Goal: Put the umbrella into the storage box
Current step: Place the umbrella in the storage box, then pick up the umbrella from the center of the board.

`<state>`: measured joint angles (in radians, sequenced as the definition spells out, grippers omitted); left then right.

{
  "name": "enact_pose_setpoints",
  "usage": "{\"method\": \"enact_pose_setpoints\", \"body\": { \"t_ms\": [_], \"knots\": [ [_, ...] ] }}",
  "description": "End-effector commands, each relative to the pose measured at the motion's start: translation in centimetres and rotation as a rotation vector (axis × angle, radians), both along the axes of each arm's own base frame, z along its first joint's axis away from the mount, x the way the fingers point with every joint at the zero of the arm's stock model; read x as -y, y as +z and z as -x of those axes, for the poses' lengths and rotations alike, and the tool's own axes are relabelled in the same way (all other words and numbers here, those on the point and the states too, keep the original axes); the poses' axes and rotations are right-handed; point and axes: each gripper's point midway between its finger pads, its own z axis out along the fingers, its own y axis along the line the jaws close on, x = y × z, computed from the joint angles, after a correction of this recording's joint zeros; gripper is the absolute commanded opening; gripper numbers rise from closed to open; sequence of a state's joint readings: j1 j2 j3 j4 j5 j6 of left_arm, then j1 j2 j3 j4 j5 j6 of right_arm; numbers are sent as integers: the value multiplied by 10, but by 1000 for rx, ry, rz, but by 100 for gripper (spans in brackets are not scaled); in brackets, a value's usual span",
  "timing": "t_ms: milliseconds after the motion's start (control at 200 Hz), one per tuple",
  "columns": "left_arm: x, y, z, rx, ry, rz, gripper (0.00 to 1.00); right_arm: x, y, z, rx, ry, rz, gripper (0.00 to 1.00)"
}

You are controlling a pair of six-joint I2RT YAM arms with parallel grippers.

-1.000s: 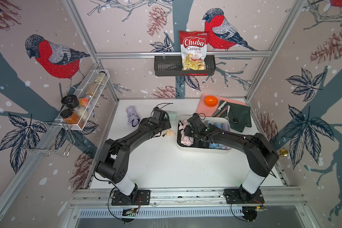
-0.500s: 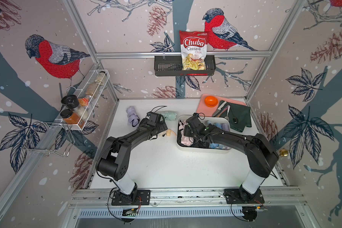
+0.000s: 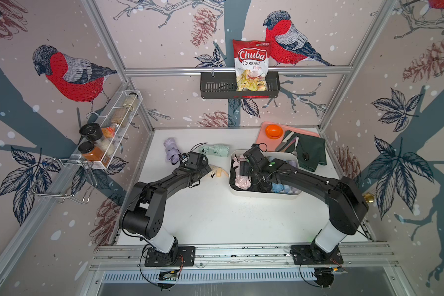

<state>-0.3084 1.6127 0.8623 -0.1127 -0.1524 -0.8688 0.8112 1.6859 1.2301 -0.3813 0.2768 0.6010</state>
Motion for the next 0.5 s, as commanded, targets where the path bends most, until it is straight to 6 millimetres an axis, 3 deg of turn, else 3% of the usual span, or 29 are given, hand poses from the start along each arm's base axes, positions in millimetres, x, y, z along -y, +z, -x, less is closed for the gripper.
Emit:
{"method": "enact_pose_setpoints", "body": {
  "t_ms": [0,280,495],
  "knots": [
    [5,-5,-6,10,14,54,100,4,11,-2,30,8,24,93],
    [7,-11,-23,15,-9,54,99,13,23,-7,60,-13,14,95],
    [5,-12,-37,18,-20,21,87,21,26,-11,64,-32,-4,94]
  ]
}}
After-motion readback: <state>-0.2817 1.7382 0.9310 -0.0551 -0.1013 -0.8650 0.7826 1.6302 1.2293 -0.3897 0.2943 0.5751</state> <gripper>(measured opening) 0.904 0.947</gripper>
